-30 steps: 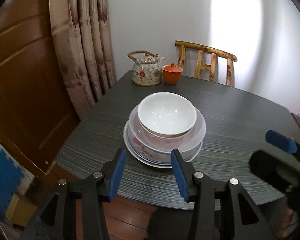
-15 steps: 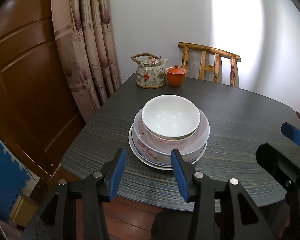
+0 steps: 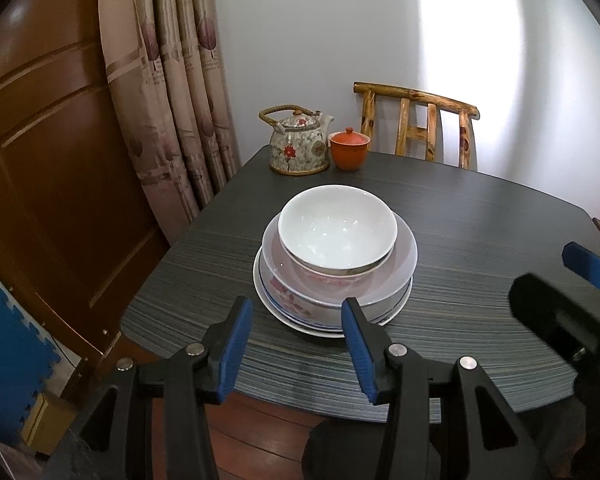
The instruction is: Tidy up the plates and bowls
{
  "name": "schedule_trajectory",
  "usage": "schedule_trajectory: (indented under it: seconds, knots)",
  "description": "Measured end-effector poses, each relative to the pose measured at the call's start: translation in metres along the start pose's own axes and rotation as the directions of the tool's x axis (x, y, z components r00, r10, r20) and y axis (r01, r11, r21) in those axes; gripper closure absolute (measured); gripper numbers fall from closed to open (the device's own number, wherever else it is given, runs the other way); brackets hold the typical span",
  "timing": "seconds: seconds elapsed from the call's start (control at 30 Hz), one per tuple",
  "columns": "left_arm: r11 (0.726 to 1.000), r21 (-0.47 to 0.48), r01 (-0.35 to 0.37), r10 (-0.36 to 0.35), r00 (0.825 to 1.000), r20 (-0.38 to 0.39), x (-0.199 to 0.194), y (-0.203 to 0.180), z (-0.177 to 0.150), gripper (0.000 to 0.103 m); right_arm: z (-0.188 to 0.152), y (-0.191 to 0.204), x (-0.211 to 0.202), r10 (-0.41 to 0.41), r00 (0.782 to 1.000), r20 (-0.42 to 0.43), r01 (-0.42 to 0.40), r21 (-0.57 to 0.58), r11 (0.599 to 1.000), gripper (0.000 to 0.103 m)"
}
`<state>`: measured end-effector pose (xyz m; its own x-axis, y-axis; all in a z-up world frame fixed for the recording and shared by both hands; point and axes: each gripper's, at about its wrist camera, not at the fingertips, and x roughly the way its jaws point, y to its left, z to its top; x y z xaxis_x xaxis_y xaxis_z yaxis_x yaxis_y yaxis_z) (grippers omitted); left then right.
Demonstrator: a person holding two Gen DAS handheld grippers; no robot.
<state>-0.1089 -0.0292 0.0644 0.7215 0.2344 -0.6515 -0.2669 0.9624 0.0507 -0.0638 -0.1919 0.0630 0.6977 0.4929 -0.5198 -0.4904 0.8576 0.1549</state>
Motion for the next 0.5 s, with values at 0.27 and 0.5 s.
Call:
schedule_trajectory:
  seconds: [0.27, 0.5]
  knots:
    - [0.999, -0.036, 0.006, -0.006, 1.0, -0.016, 0.0038, 0.0063, 0.0002, 0.056, 0.003, -0.0056, -0.003, -0.007, 1.0, 0.01, 0.007, 0.025, 1.0, 0.001]
    - [0.999, -0.034, 0.0, -0.001, 1.0, -0.031, 0.0059, 0.007, 0.0005, 0.056, 0.0026, -0.0043, -0.0016, -0.002, 1.0, -0.004, 0.002, 0.019, 1.0, 0.001]
